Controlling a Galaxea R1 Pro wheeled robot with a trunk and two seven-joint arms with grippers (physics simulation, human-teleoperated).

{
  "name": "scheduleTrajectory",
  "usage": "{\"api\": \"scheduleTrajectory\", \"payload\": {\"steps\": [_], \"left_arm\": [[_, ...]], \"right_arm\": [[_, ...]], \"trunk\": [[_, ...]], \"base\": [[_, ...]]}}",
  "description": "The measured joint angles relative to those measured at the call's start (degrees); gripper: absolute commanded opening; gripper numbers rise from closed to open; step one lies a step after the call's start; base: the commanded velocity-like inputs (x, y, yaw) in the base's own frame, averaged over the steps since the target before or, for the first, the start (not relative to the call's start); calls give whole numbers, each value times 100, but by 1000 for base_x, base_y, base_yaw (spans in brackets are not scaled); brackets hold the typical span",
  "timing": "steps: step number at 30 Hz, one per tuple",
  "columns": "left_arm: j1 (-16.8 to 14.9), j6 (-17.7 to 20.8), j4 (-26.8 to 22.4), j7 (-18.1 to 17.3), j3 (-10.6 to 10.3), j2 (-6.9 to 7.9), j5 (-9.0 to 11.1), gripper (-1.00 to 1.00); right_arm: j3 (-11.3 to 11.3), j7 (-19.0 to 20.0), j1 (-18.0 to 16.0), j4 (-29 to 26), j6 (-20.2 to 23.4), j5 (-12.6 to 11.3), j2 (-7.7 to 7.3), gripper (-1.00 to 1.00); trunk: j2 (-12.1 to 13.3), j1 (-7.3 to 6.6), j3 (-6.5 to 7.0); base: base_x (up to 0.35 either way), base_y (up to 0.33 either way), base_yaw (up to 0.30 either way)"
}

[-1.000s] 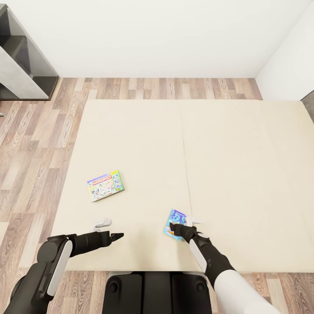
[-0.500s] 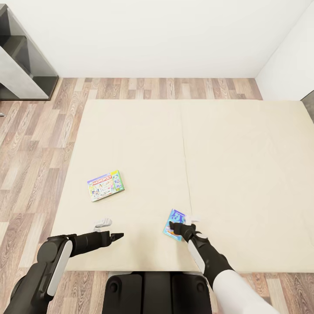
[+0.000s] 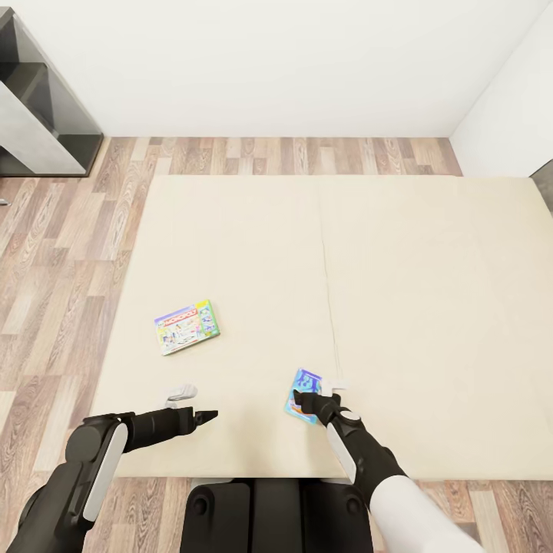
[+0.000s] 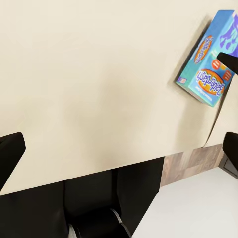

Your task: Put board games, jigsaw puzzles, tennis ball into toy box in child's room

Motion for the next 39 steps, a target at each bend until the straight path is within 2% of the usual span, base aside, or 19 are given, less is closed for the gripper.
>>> {"api": "scheduleTrajectory", "payload": {"steps": [39], "left_arm": [[0,-1,1,0,0,-5,0,100]], "right_arm": [[-1,0,0,0,3,-6,2,100]], "trunk": [[0,0,0]], "base": [[0,50,0]]}}
